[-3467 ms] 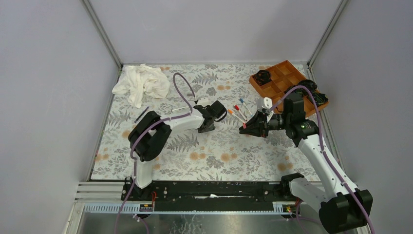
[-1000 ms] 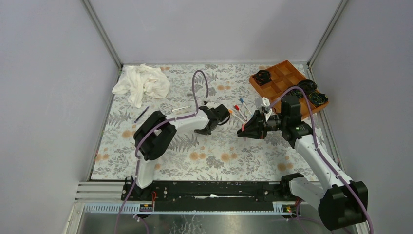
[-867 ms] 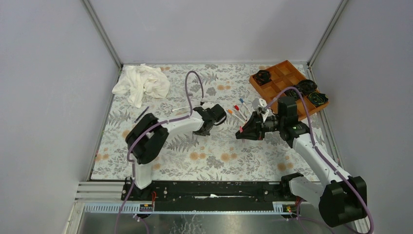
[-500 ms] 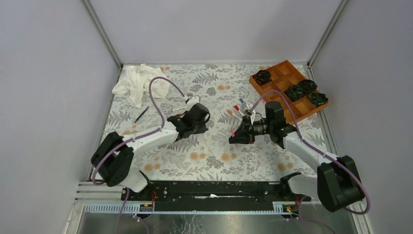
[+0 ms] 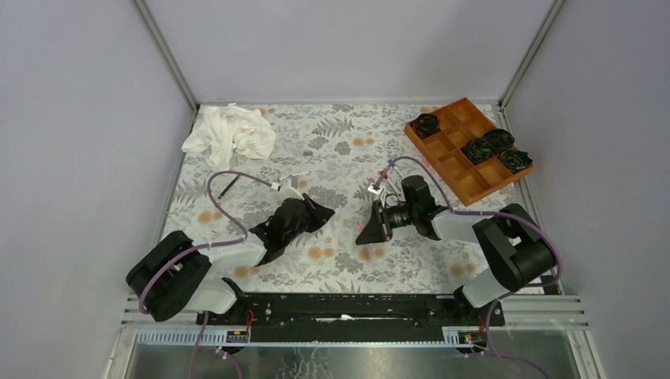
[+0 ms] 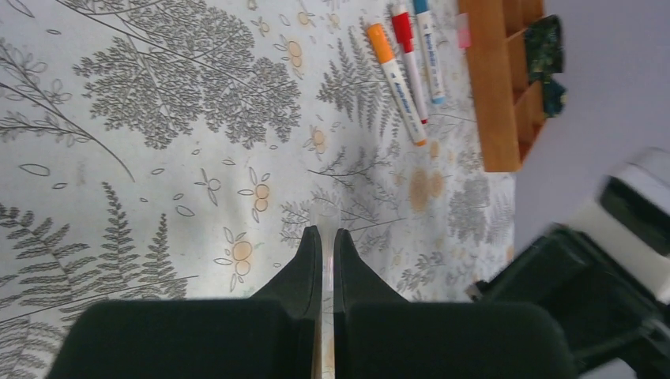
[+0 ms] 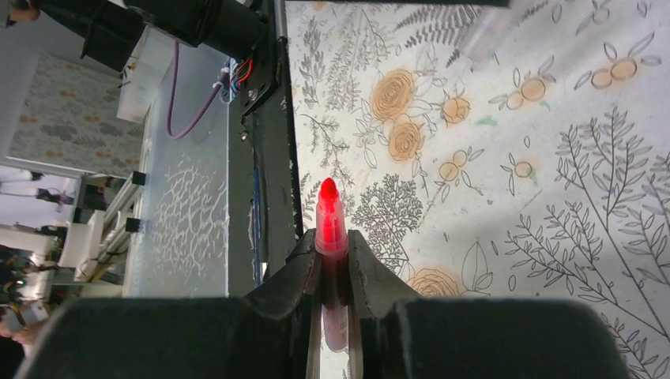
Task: Insert the pens into the pen caps
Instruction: Insert the pen cap onto the pen.
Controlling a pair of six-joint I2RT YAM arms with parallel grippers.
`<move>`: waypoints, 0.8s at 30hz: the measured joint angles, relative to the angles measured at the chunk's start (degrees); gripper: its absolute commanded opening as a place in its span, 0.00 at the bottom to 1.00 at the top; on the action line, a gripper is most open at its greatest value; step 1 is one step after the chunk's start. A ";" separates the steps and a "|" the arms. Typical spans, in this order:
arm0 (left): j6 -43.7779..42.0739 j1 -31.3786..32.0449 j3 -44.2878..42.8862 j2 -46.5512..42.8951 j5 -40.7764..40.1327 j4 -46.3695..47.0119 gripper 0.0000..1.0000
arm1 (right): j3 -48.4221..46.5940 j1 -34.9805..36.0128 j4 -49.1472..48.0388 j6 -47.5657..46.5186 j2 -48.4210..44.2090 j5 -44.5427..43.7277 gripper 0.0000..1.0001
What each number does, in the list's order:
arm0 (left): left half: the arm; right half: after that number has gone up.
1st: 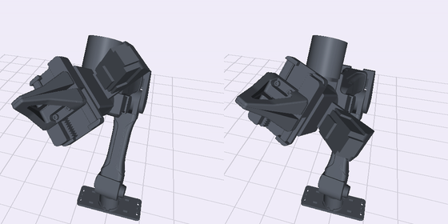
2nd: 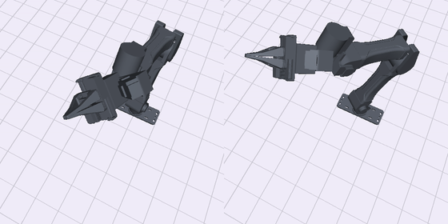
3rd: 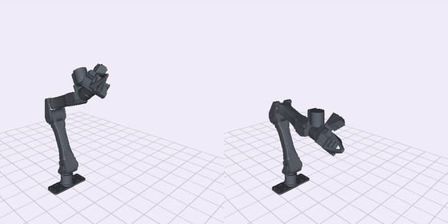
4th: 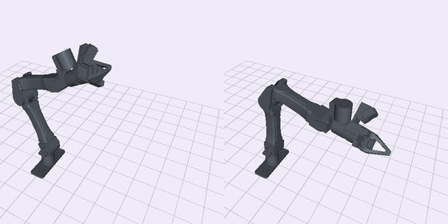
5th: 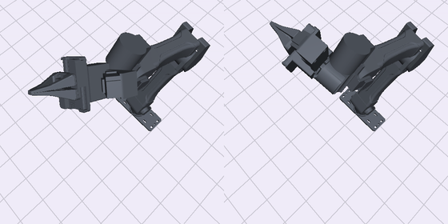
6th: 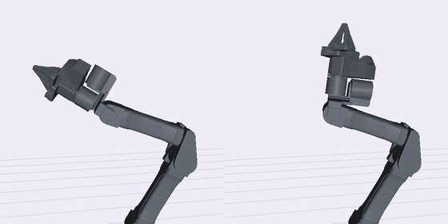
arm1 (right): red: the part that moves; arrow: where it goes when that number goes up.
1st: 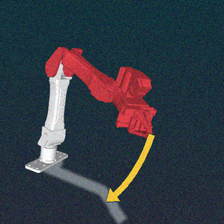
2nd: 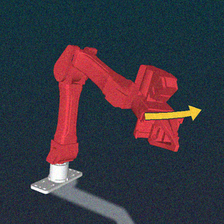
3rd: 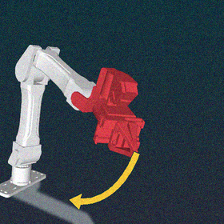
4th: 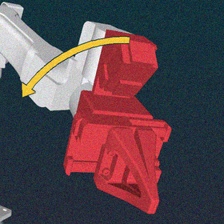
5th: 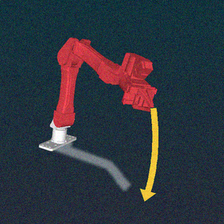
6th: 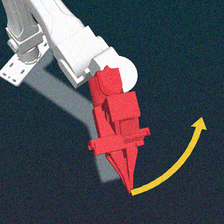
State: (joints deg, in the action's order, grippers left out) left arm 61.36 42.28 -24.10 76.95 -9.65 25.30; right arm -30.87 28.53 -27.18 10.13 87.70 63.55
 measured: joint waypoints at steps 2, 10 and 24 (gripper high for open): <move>1.44 -0.04 2.21 0.02 0.48 4.55 0.00 | 0.00 0.33 -1.05 1.57 2.10 -0.55 0.00; 5.64 -0.24 7.28 2.47 2.97 21.59 0.00 | -0.90 3.63 -1.42 4.35 6.19 -1.62 0.00; 6.08 -0.22 9.68 5.51 7.26 33.42 0.00 | -3.37 4.11 -0.39 6.01 7.85 -2.69 0.00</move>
State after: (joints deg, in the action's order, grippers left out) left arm 67.44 42.06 -14.41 82.46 -2.39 58.72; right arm -34.24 32.64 -27.57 16.14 95.55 60.86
